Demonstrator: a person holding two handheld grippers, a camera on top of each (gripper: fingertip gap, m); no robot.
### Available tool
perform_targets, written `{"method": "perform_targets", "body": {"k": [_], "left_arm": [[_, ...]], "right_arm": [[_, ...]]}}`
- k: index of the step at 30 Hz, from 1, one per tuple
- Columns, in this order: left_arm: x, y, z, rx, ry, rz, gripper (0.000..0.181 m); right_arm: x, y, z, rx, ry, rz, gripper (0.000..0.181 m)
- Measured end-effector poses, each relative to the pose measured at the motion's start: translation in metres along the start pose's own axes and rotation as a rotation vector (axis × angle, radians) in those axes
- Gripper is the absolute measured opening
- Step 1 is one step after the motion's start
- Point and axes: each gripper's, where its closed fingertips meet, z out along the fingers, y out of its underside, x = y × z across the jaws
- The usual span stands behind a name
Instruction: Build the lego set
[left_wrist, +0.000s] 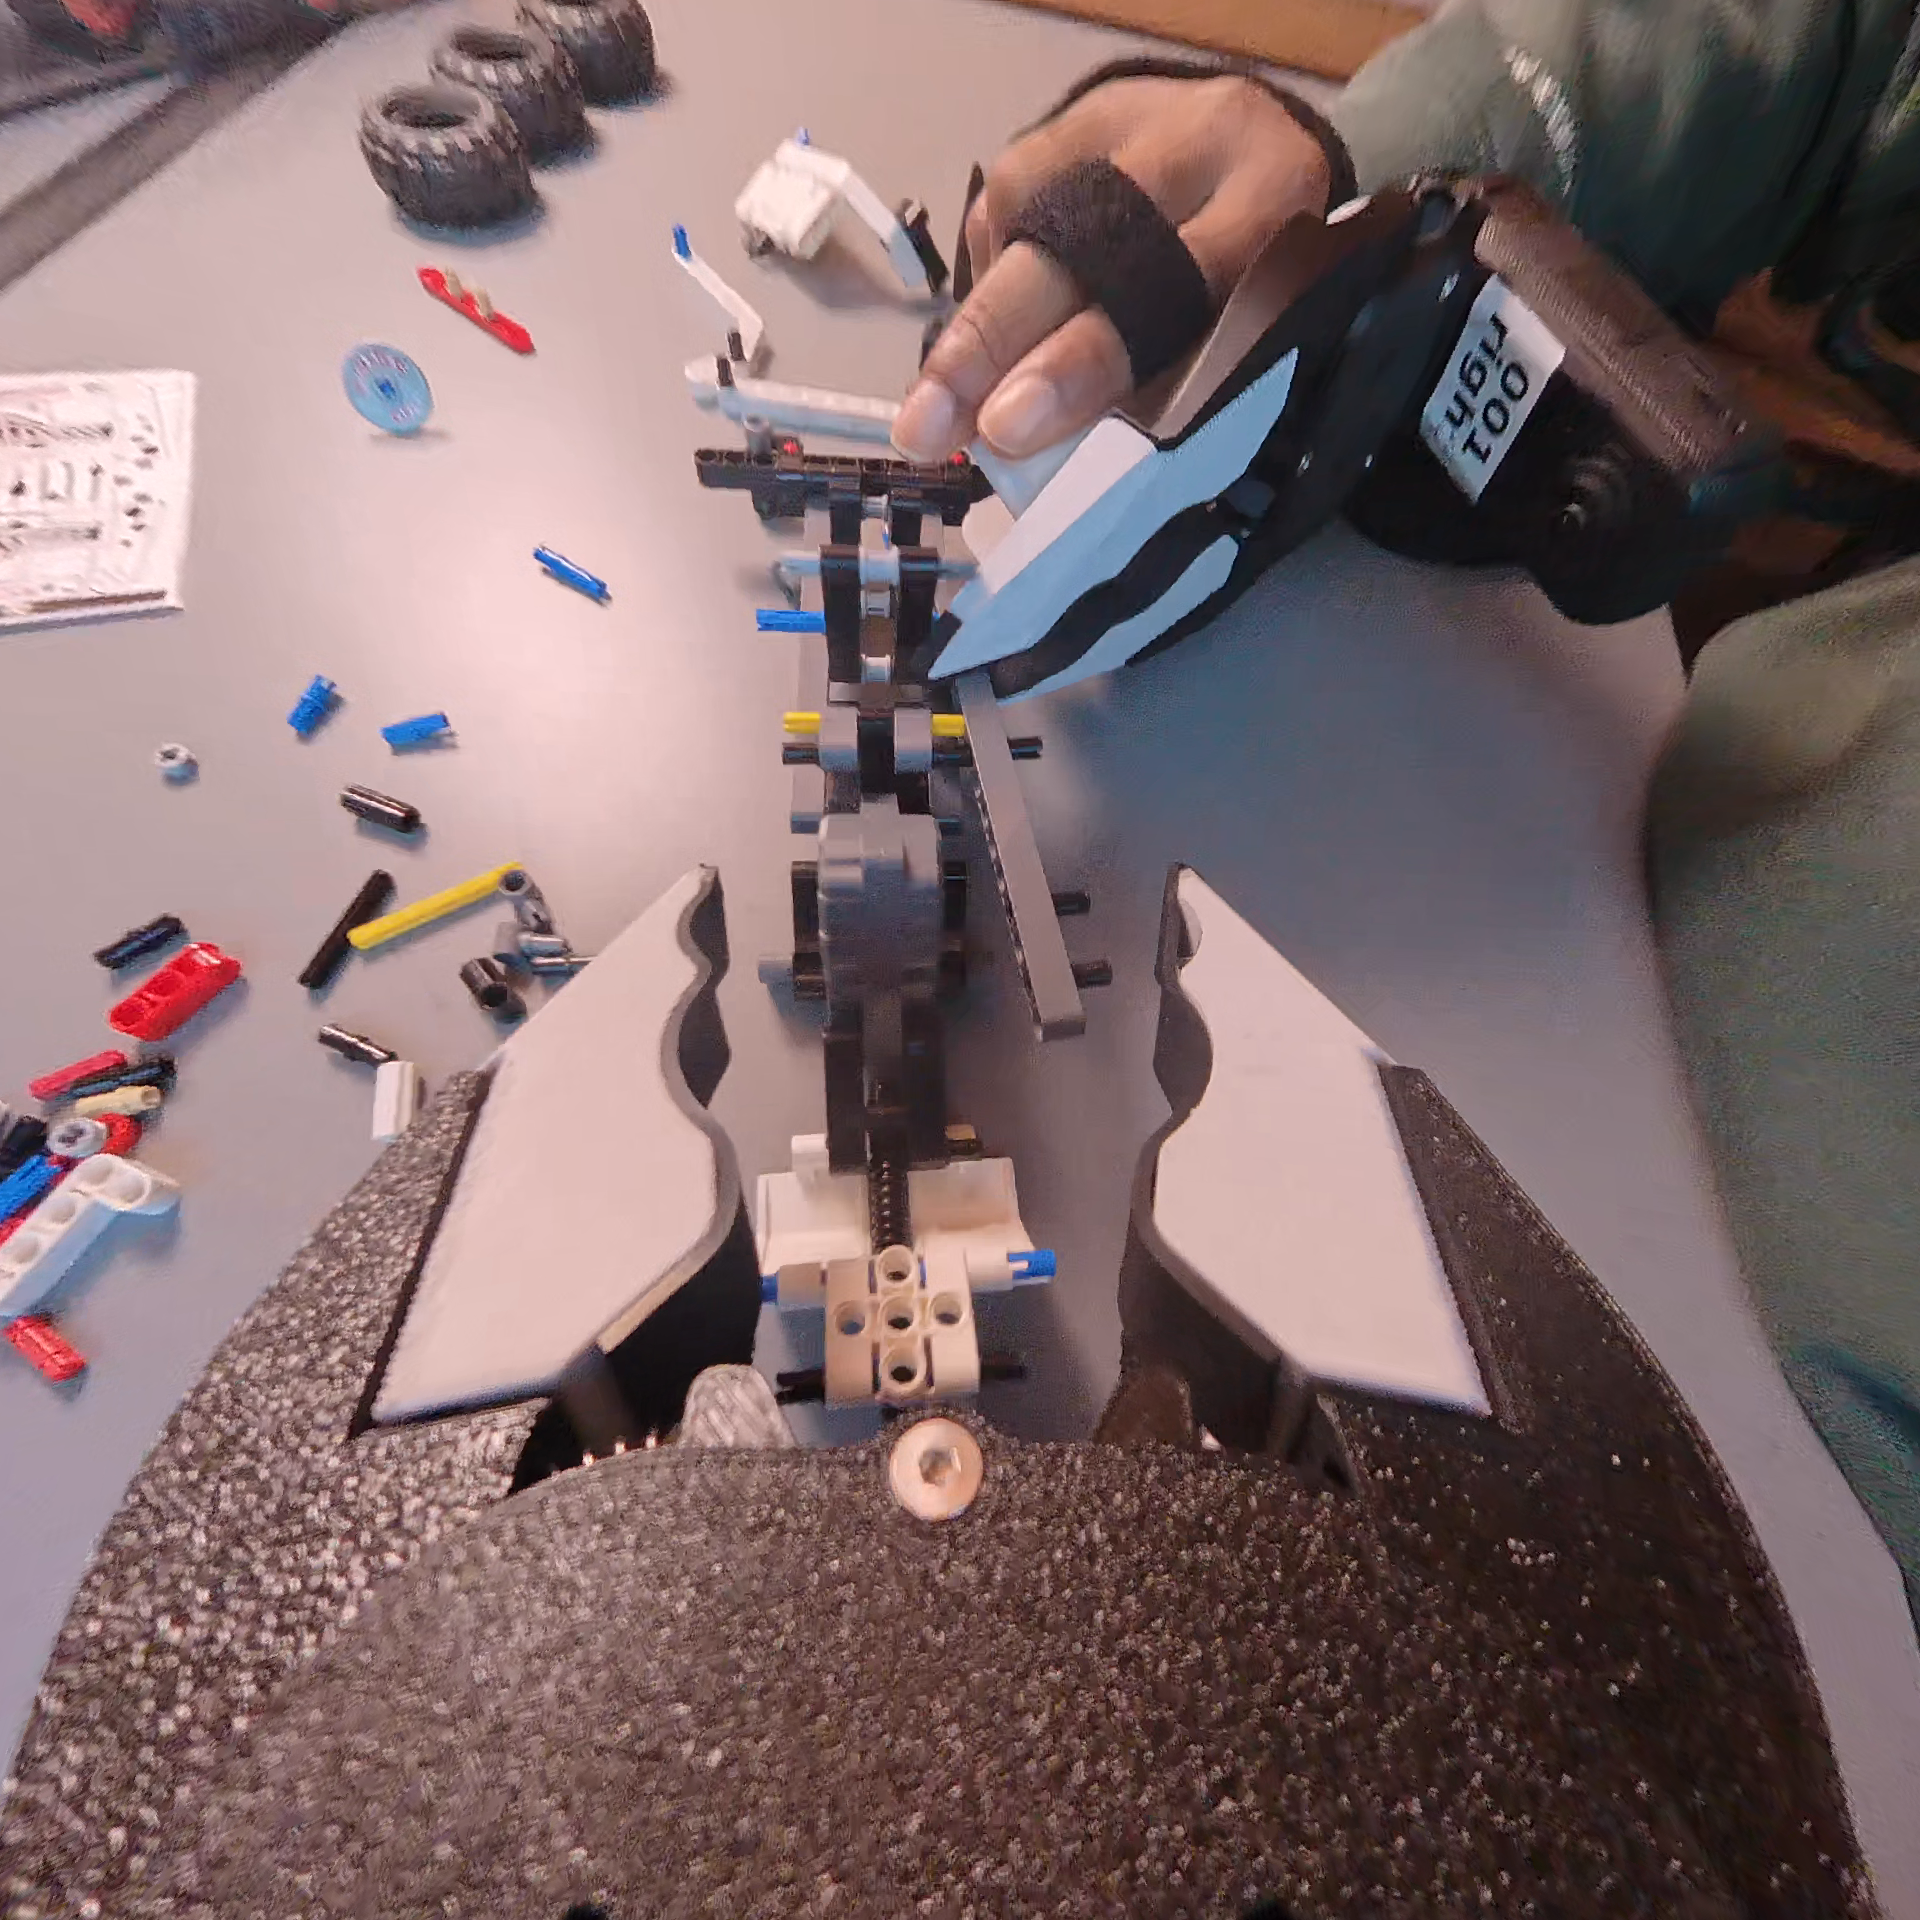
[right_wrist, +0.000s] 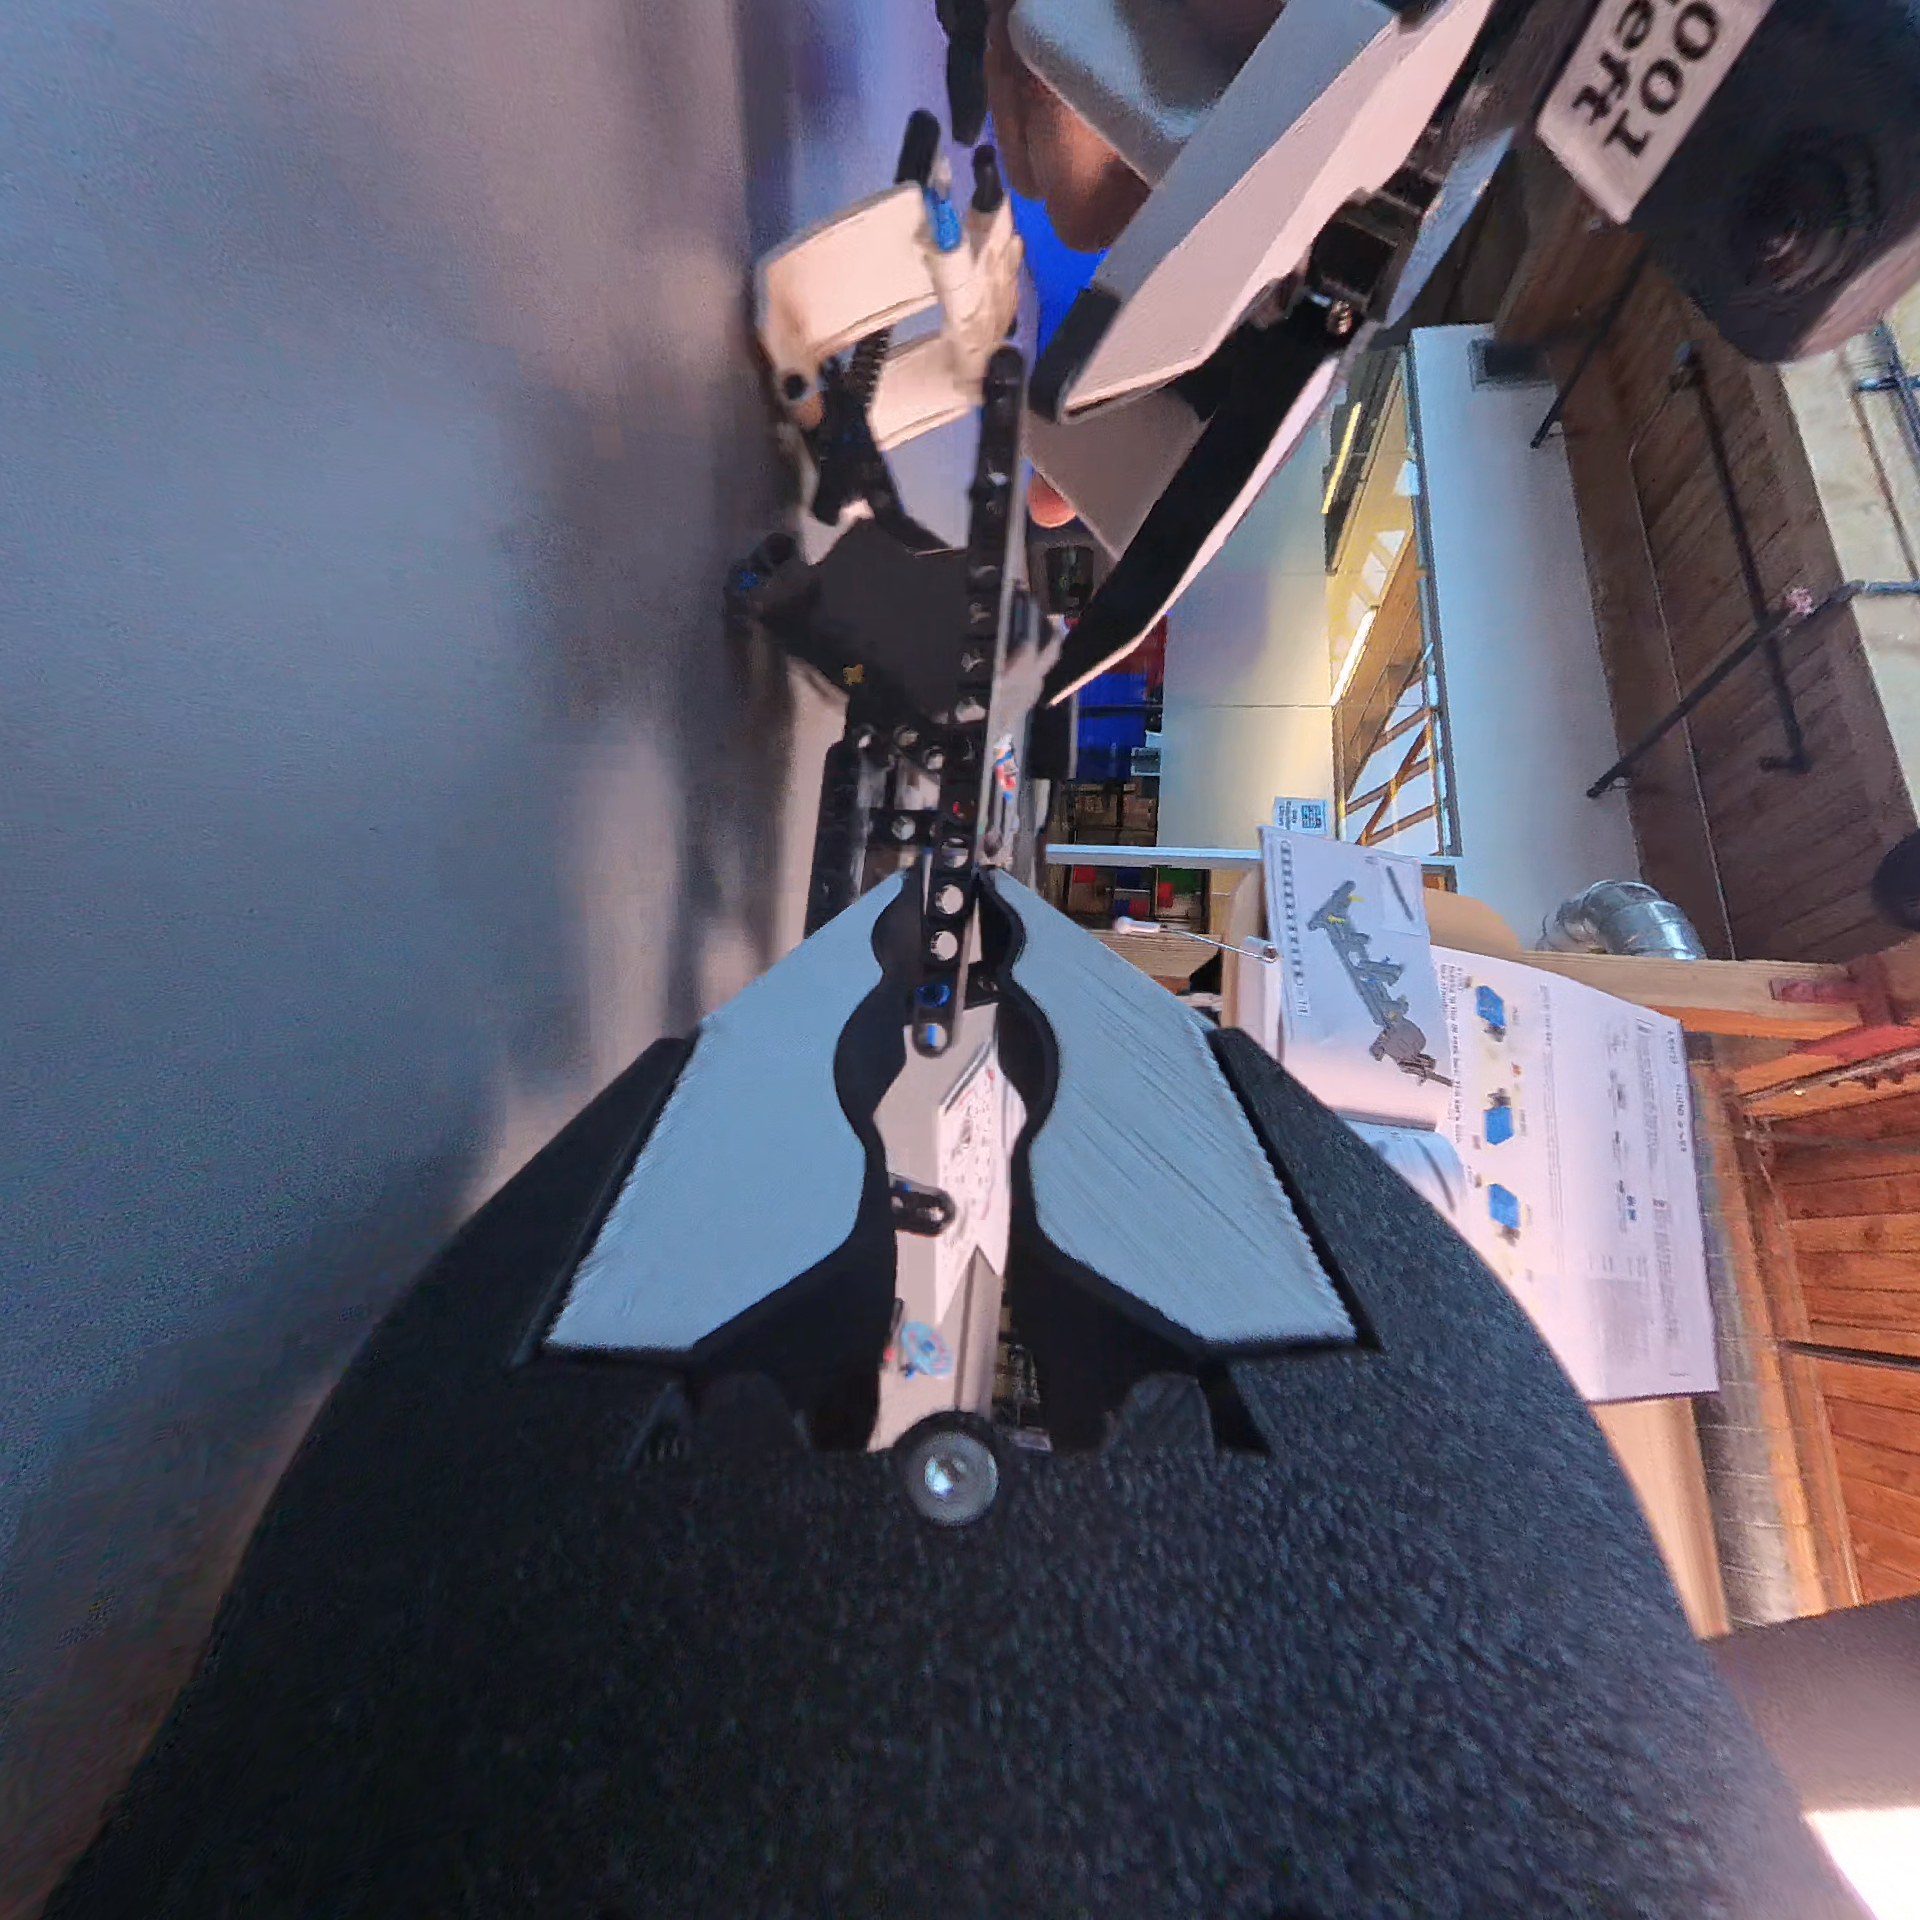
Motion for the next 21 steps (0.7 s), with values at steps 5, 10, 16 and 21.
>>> {"method": "perform_targets", "body": {"k": [5,10,16,21], "left_arm": [[0.004,0.015,0.015,-0.110,-0.017,0.038,0.065],[0.001,0.015,0.016,-0.117,-0.052,0.064,0.061],[-0.001,0.013,0.016,-0.109,-0.097,0.115,0.057],[-0.002,0.012,0.016,-0.106,-0.131,0.168,0.056]], "right_arm": [[-0.006,-0.002,-0.008,-0.003,-0.036,0.094,0.021],[0.001,-0.009,-0.022,0.010,-0.120,0.362,0.024],[0.021,-0.005,-0.024,0.014,-0.113,0.657,0.023],[0.021,0.001,-0.023,0.015,-0.094,0.701,0.020]]}}
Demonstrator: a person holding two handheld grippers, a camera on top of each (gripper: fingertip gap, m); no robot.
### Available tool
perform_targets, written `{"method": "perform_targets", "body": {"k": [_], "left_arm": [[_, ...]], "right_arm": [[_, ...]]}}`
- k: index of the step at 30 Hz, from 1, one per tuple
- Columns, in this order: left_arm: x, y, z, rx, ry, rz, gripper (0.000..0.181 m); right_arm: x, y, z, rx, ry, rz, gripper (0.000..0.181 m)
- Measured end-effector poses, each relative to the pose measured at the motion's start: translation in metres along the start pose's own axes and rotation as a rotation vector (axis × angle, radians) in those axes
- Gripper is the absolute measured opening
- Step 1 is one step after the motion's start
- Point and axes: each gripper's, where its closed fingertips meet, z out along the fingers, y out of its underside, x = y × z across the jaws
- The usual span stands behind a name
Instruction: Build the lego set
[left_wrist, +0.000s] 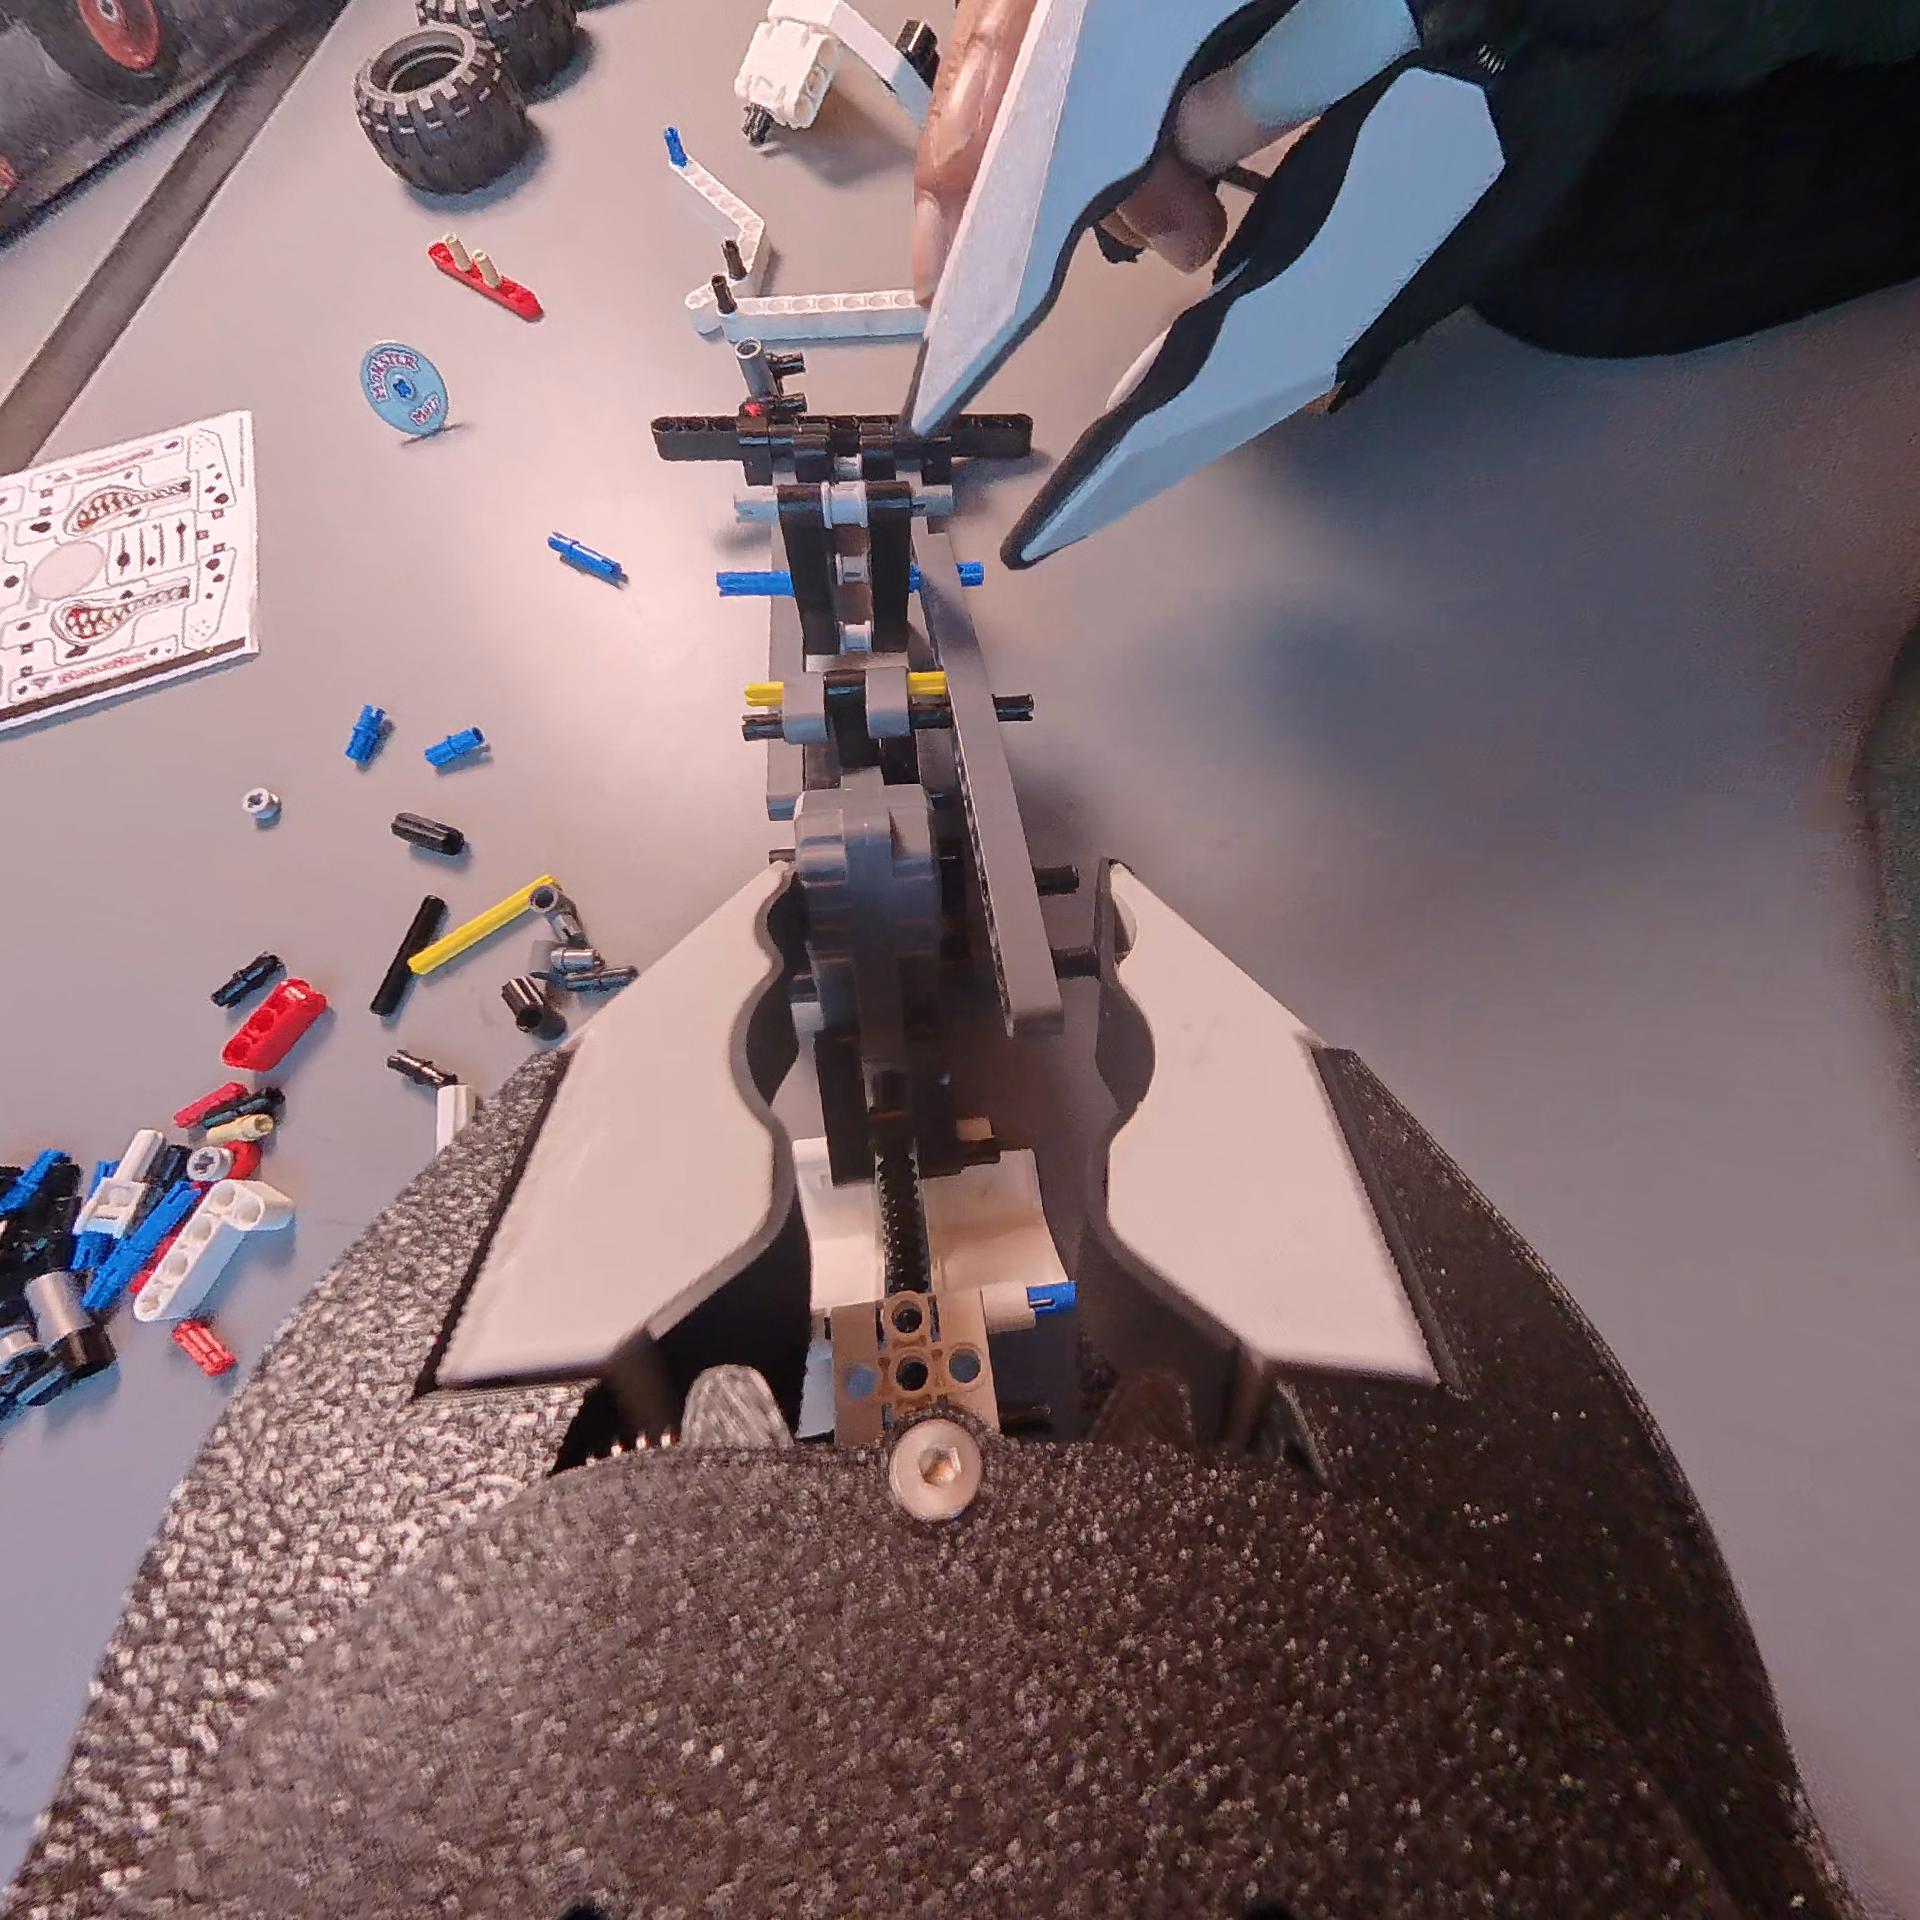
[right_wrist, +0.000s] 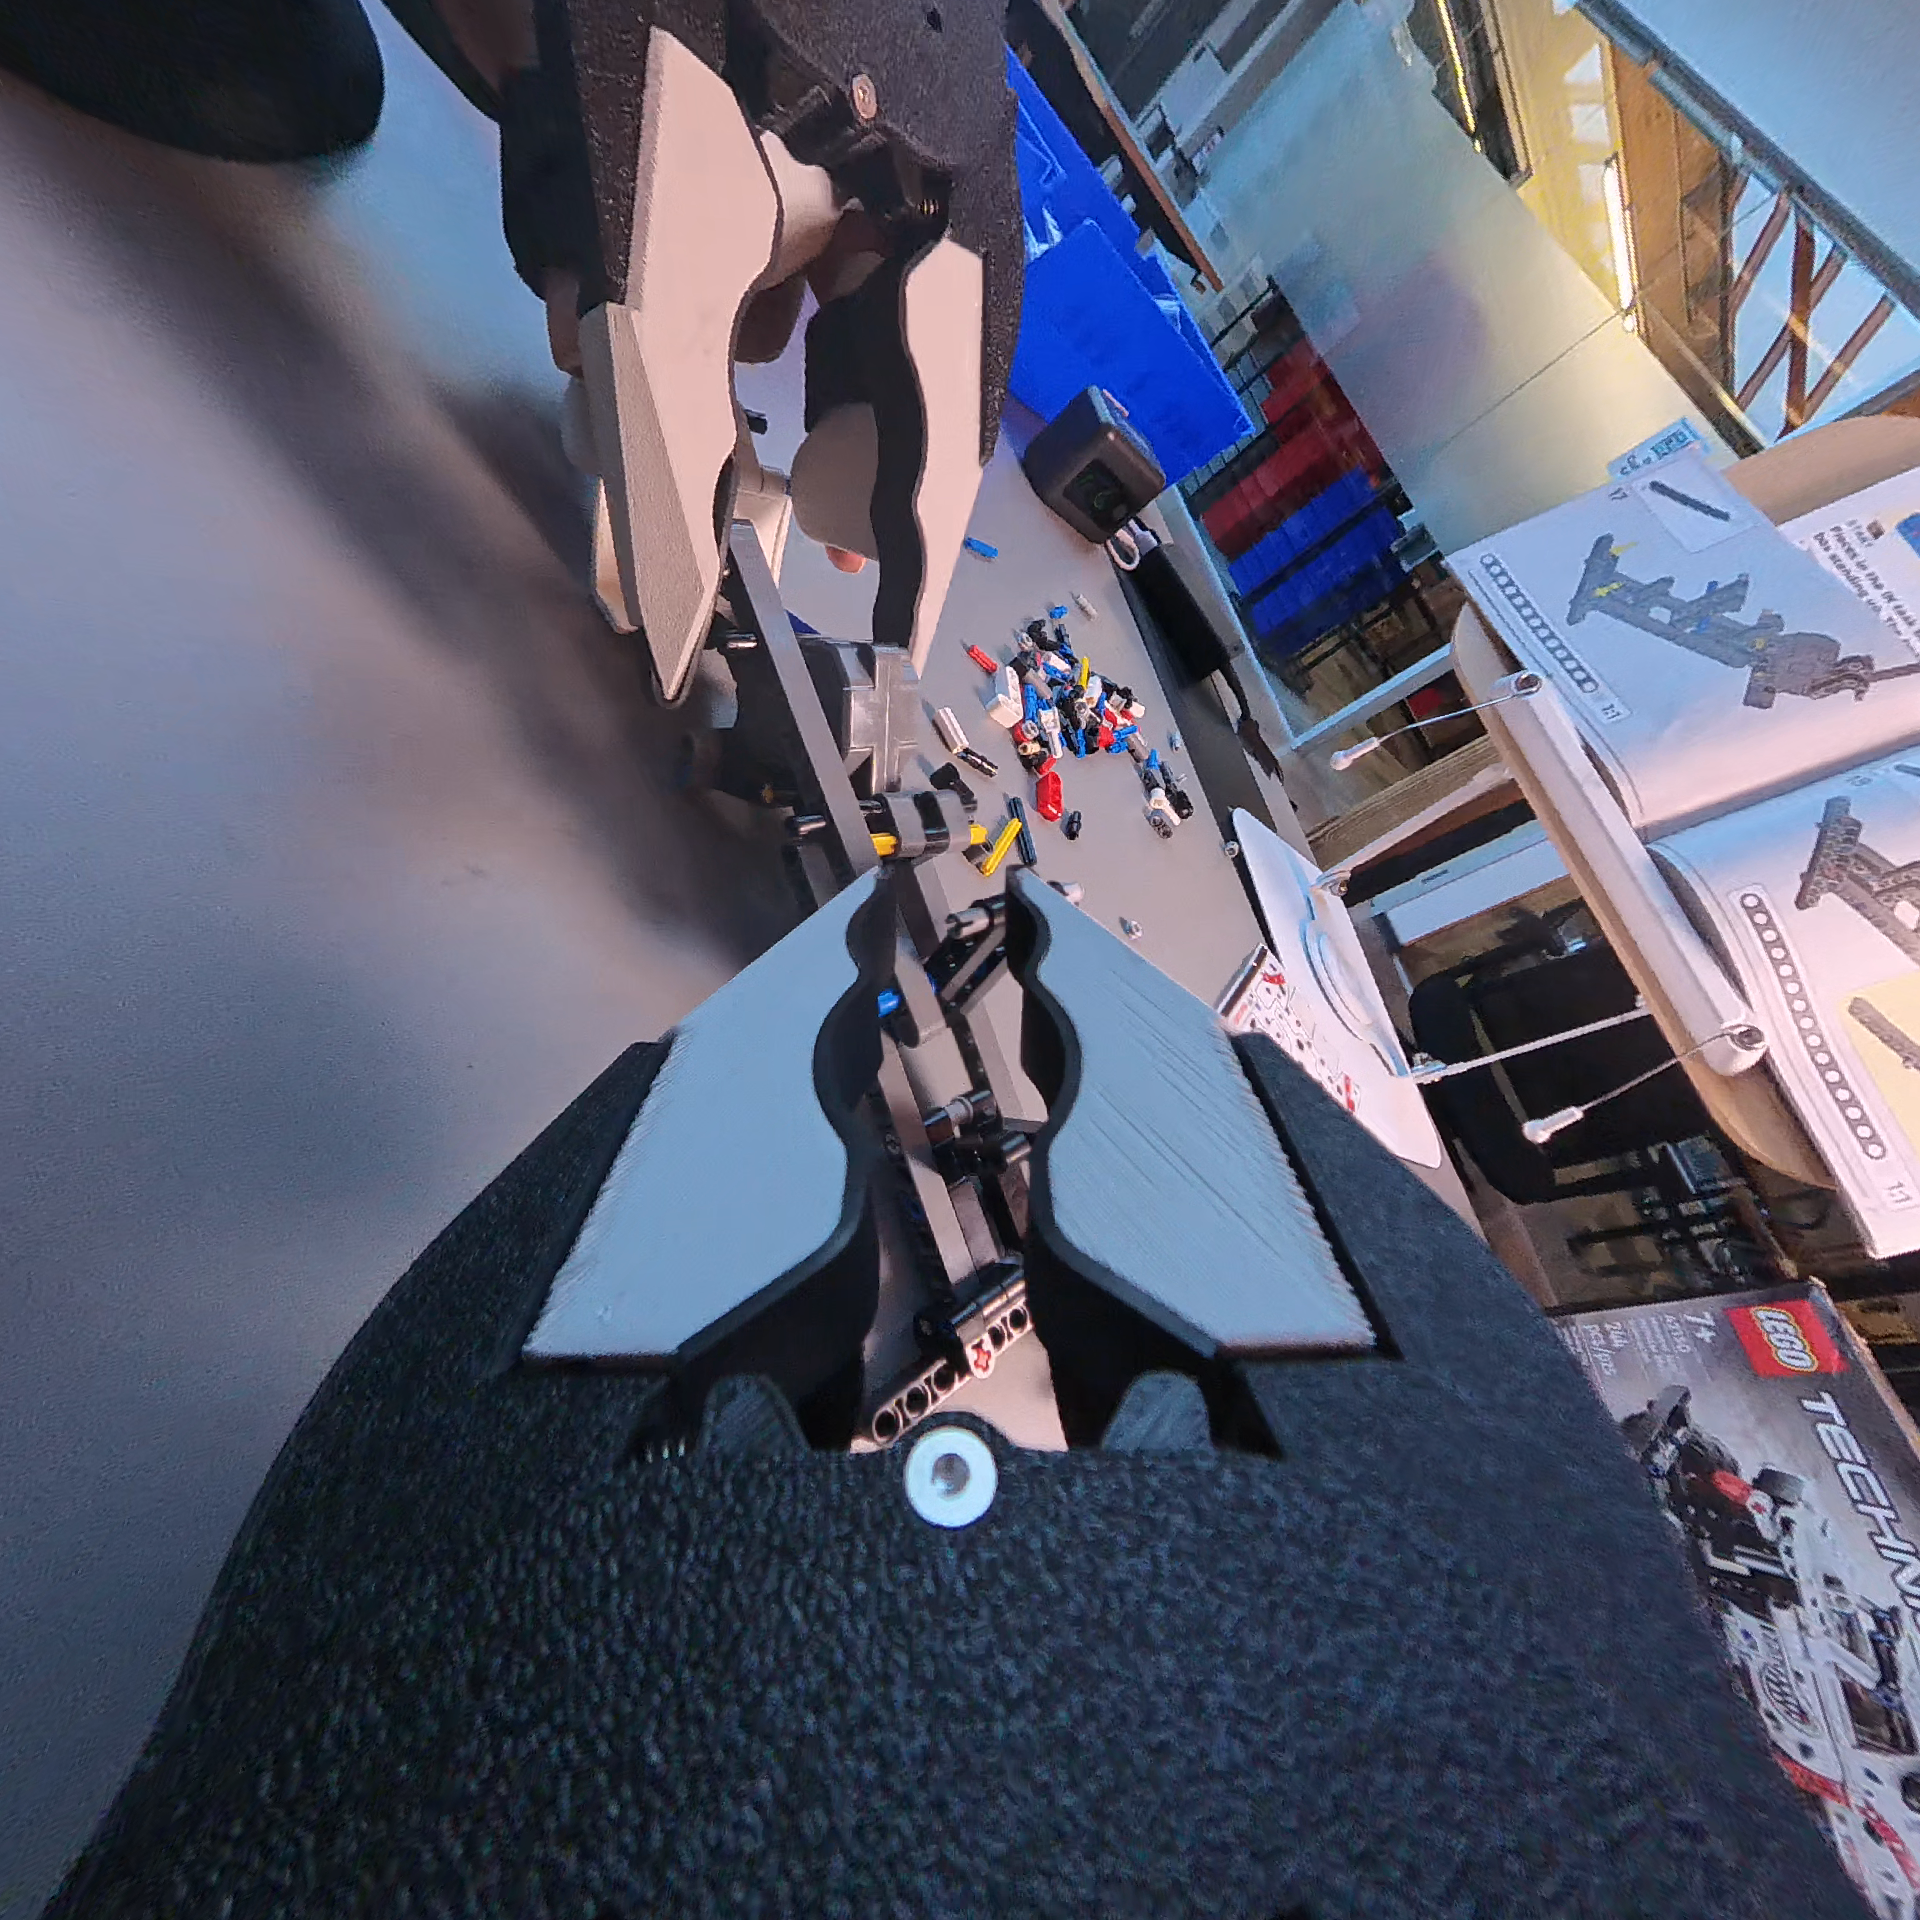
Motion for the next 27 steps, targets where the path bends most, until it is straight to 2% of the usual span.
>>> {"method": "perform_targets", "body": {"k": [11,27], "left_arm": [[-0.003,0.000,0.000,0.004,-0.043,0.058,0.055],[-0.007,0.005,-0.004,0.034,0.140,-0.036,0.056]], "right_arm": [[-0.007,0.003,0.003,0.032,-0.019,0.023,0.018],[0.010,0.008,-0.003,0.045,0.021,0.128,0.019]]}}
